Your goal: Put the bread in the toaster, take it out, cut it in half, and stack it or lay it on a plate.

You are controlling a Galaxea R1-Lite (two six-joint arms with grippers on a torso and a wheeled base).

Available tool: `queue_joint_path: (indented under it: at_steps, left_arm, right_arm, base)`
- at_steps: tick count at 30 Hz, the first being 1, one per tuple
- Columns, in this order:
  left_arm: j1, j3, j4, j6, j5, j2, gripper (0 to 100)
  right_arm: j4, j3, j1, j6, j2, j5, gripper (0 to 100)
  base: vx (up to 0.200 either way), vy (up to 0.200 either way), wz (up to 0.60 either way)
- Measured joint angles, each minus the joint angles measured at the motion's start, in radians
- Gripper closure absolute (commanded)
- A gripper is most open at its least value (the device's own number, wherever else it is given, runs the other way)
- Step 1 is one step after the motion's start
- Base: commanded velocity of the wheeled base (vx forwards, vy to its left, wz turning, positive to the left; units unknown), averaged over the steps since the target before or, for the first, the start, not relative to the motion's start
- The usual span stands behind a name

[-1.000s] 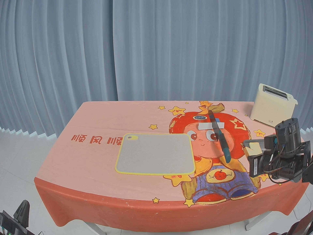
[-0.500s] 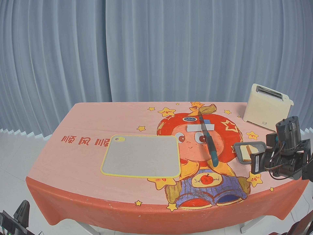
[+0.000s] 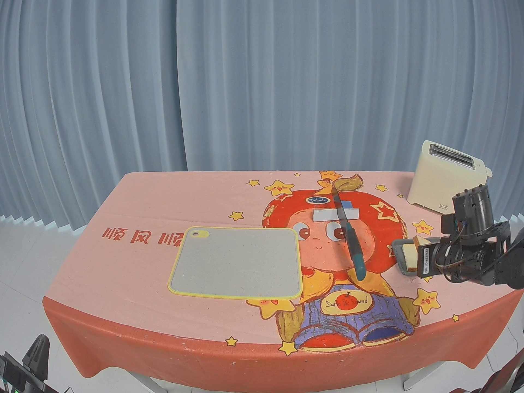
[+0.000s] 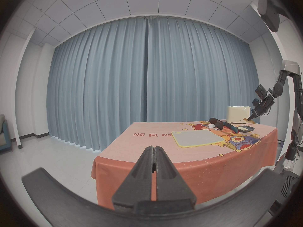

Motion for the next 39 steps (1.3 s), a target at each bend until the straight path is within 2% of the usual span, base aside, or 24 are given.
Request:
queue_joint_path:
  at_steps: [14,23,39]
  left_arm:
    - [0.0,0.0,0.0,0.0,0.0,0.0,100]
    - [0.0,0.0,0.0,0.001,0.0,0.0,100]
    - [0.0,0.0,0.0,0.0,0.0,0.0,100]
  right_arm:
    - [-0.005,-0.056,-0.047,0.002,0.115,0.0,100]
    - [-0.112,-0.051,-0.051,0.002,0.161,-0.002,100]
    - [-0.117,-0.054,-0.067,0.002,0.208,-0.003,100]
  base:
    - [0.0,0.0,0.0]
    - [0.0,0.0,0.0]
    - [0.0,0.0,0.0]
